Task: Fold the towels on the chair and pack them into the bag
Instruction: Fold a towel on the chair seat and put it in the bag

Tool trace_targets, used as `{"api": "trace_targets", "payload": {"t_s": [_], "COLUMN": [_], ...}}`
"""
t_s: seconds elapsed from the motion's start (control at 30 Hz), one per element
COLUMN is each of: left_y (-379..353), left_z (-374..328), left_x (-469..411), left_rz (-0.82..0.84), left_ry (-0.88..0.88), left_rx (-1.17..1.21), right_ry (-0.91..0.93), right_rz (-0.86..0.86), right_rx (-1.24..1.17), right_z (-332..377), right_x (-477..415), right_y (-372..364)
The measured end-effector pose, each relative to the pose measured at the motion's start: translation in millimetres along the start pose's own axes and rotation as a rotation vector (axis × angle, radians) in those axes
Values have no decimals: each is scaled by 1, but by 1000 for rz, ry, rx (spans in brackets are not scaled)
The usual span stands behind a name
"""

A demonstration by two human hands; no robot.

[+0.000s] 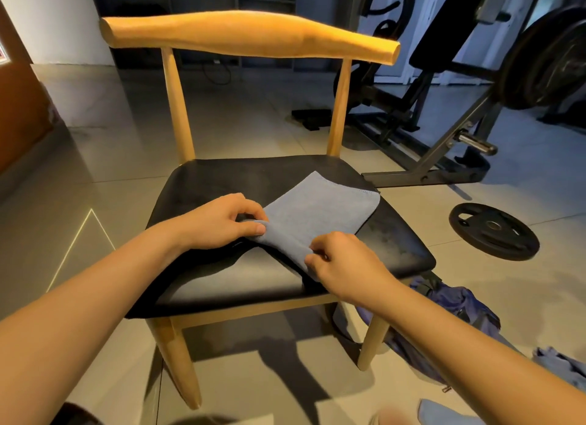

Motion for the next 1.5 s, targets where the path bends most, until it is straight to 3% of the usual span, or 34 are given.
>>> {"api": "trace_targets", "payload": {"t_s": [0.13, 0.27, 0.4, 0.5, 0.6, 0.7, 0.93, 1.0, 1.1, 1.2, 1.27, 1.4, 1.5], "left_y": [-4, -11, -19, -19, -12, -10, -4, -3, -5, -4, -3, -4, -8], "left_z": [-1, 3, 7, 0, 1, 9, -9, -17, -24, -28, -31, -30, -26], "left_x": [-11, -20, -22, -19, -12, -4, -2, 2, 5, 8, 10, 8, 7], "left_rz": [-82, -209, -390, -487, -359, -211, -63, 31, 59, 113, 161, 86, -166], "left_ry": [-41, -12, 5, -116, -192, -181, -139, -108, -81, -50, -28, 11, -35], "left_rx": [181, 212, 55, -149, -216, -146, -110, -69, -46, 34, 77, 223, 95], "right_ry": [-70, 77, 192, 215, 177, 106, -38, -12, 182, 303, 294, 229, 155], "right_rz": [-68, -262, -297, -268, -252, -115, 140, 77, -133, -134, -137, -49, -29], "right_rx": [-72, 301, 505, 534, 429, 260, 18, 73, 317, 555, 571, 235, 101], "right_z": [-9, -4, -2, -4, -11, -19, -30, -29, -19, -14, -21, -29, -34], "right_x": [-3, 4, 5, 6, 2, -3, -12, -8, 6, 11, 7, -1, -14], "right_y": [3, 3, -4, -6, 4, 15, 48, 50, 43, 23, 17, 30, 30]}}
Point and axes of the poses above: each hand's wrist, its own x-axis away from the middle knuckle, its own y-axis out of the back of the hand, z = x × y, the point moved 1 cm from there along -x, towards the middle knuckle, and after that the axes turned 7 degrees about z, right-handed, at the moved point
